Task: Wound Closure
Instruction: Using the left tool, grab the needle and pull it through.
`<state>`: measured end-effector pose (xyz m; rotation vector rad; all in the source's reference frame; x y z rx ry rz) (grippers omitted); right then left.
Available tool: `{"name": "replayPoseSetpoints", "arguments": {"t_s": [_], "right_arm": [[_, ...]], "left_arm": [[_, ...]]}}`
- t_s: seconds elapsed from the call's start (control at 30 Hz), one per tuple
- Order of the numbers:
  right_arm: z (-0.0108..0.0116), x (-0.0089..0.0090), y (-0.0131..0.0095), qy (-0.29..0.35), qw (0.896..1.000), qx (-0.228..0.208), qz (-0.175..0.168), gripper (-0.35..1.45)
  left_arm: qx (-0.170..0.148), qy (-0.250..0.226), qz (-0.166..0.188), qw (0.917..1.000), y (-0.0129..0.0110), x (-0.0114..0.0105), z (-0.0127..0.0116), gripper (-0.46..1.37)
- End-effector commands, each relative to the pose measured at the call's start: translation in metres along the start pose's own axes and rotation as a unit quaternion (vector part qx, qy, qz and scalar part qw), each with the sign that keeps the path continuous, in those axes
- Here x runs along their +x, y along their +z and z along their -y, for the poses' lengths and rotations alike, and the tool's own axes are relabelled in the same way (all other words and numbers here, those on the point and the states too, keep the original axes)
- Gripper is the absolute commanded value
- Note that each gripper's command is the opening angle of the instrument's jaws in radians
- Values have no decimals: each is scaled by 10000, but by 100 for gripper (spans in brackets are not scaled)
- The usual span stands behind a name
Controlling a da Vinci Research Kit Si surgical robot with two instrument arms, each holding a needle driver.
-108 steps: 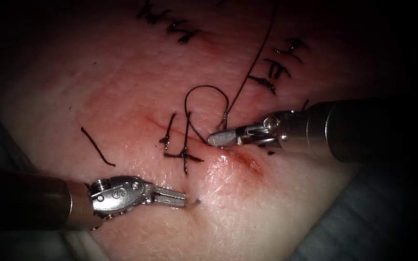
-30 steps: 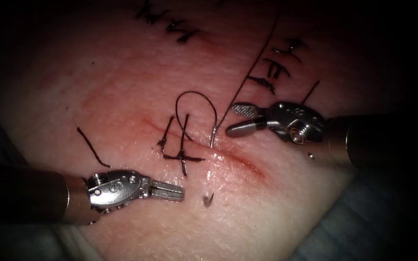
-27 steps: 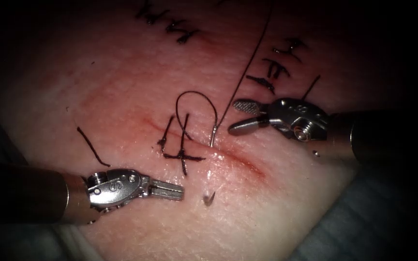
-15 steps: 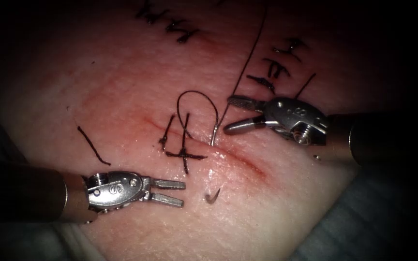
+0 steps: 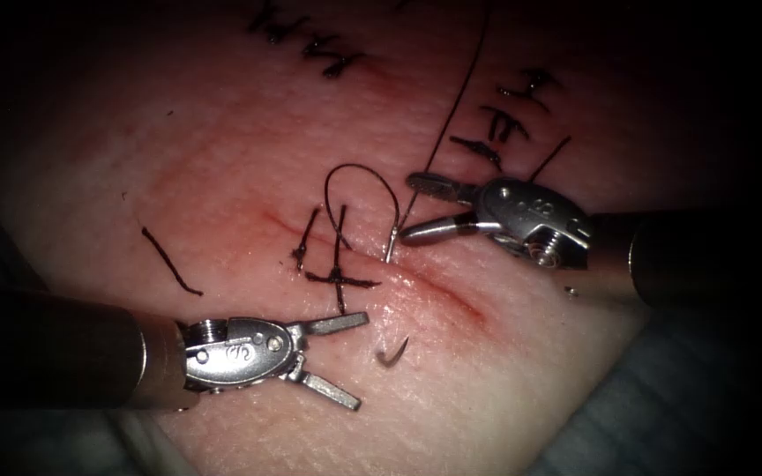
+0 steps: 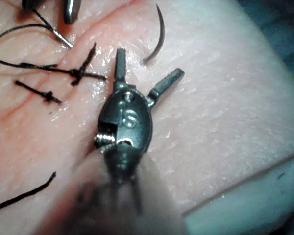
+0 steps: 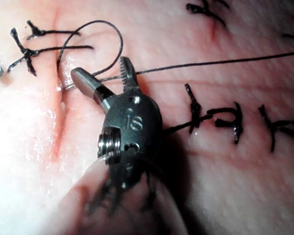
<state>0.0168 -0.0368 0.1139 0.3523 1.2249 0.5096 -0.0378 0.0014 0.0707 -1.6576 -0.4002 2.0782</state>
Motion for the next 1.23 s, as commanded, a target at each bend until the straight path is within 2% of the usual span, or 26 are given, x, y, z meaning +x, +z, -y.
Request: {"name": "replayPoseSetpoints", "arguments": {"t_s": [0.03,0.3,0.43,0.5,0.53,0.57,0.6,0.63,0.83,1.23], "right_arm": [[0,-1,1,-7,10000,27,2,109],[3,-6,5,-67,10000,27,4,109],[3,-6,3,-70,10000,33,4,109],[3,-6,3,-70,10000,34,4,109],[3,-6,3,-70,10000,35,4,109],[3,-6,3,-70,10000,35,4,108],[3,-6,3,-70,10000,35,4,108],[3,-6,3,-70,10000,34,4,108],[3,-6,3,-41,10000,36,5,108],[6,-7,1,-46,10000,53,4,107]], "left_arm": [[19,-6,56,10000,2,0,1,56],[-27,78,27,10000,20,2,2,41],[-9,113,42,9999,27,1,2,41],[-8,146,41,9999,28,0,3,33],[-8,151,41,9999,28,-2,3,15],[-8,153,41,9999,28,-2,3,5],[-9,156,42,9999,28,-3,3,-26],[-9,188,42,9998,27,-4,4,-35],[-15,-19,41,10000,27,-5,5,-35],[-10,-19,42,10000,28,-5,5,-35]]}}
